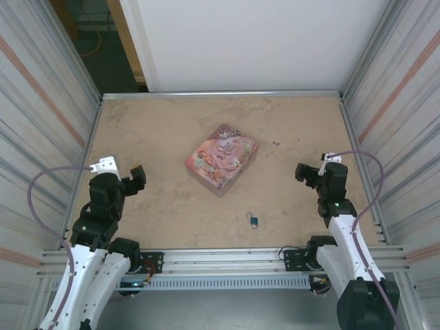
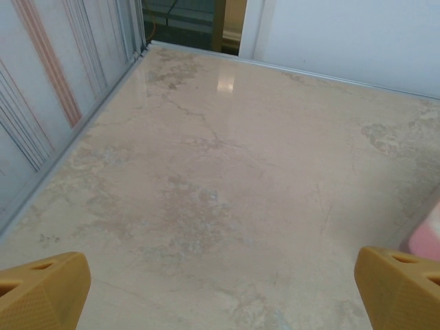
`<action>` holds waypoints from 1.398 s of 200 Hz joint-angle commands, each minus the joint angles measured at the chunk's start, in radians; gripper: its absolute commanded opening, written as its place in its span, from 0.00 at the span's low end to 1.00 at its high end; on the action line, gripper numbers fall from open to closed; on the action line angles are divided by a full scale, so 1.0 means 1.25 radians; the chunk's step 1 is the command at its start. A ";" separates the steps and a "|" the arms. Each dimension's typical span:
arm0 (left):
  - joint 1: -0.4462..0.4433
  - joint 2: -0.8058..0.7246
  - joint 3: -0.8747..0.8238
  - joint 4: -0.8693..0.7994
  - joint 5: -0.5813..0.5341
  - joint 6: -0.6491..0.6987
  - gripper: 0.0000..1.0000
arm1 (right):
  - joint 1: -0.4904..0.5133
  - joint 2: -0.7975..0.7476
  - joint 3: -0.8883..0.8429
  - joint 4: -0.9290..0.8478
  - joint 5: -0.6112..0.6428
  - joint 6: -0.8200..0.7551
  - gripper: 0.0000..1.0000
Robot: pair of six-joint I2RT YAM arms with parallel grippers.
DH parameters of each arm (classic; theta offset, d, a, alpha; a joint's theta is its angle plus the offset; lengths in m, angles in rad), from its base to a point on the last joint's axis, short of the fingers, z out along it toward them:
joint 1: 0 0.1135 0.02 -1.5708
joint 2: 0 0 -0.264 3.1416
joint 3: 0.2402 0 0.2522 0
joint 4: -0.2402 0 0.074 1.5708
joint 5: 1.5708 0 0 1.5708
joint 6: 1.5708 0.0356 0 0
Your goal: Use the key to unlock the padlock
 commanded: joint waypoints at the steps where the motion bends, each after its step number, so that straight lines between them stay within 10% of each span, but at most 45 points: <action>1: 0.008 -0.015 -0.012 0.043 -0.044 0.056 0.99 | -0.006 0.022 -0.042 0.148 0.022 0.013 0.99; 279: 0.027 0.029 -0.039 0.039 -0.050 0.041 0.99 | -0.003 0.575 -0.140 0.947 -0.073 -0.098 0.99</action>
